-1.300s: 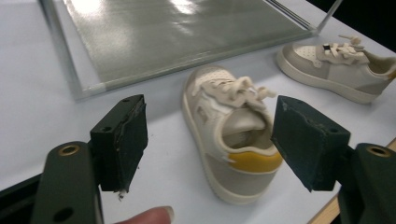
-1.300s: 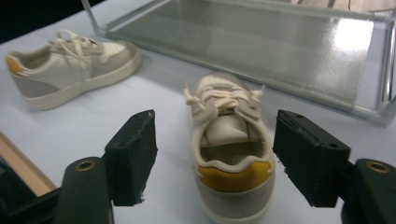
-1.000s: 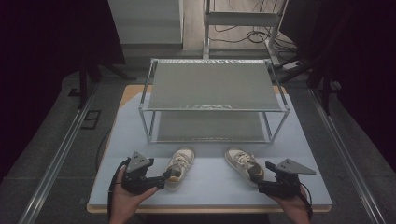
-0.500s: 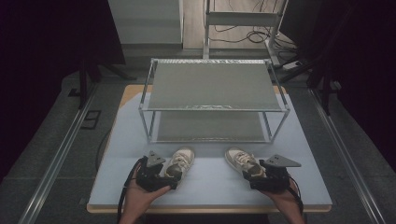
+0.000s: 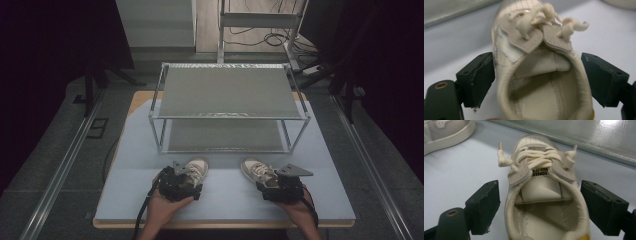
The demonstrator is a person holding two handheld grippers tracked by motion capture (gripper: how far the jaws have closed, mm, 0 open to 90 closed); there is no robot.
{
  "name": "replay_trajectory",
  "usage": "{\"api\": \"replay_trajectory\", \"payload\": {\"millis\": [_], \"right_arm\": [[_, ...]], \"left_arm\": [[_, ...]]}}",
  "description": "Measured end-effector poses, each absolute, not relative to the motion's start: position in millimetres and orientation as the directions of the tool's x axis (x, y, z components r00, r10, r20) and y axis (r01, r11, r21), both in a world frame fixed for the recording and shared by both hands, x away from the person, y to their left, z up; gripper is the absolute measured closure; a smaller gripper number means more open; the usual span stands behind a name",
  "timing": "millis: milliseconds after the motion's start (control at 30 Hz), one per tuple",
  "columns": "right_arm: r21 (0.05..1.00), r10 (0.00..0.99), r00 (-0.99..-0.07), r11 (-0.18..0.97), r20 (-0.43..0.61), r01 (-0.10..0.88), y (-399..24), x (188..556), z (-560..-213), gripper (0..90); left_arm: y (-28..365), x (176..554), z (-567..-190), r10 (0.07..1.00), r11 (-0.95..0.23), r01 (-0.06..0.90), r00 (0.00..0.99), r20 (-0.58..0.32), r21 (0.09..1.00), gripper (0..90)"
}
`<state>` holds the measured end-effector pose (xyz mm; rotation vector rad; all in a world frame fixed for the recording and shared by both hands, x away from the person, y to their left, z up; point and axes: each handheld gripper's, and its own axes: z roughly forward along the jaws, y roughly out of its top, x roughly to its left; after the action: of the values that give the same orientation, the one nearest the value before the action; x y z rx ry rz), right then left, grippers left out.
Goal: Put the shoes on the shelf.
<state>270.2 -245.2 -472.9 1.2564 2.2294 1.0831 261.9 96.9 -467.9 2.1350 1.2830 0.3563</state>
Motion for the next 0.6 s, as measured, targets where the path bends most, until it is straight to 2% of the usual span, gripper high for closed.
{"api": "replay_trajectory", "payload": {"millis": [167,600], "right_arm": [[0.755,0.84,-0.54,0.32,0.053,0.572,-242.3,272.5,-477.4,17.6],[0.739,0.858,-0.514,0.329,0.026,0.588,-239.0,277.6,-491.2,23.3]], "left_arm": [[95.0,266.0,-472.8,0.878,-0.341,0.72,0.474,-0.07,0.604,17.7],[93.6,270.3,-477.8,0.88,-0.342,0.738,0.469,-0.078,0.581,16.6]]}}
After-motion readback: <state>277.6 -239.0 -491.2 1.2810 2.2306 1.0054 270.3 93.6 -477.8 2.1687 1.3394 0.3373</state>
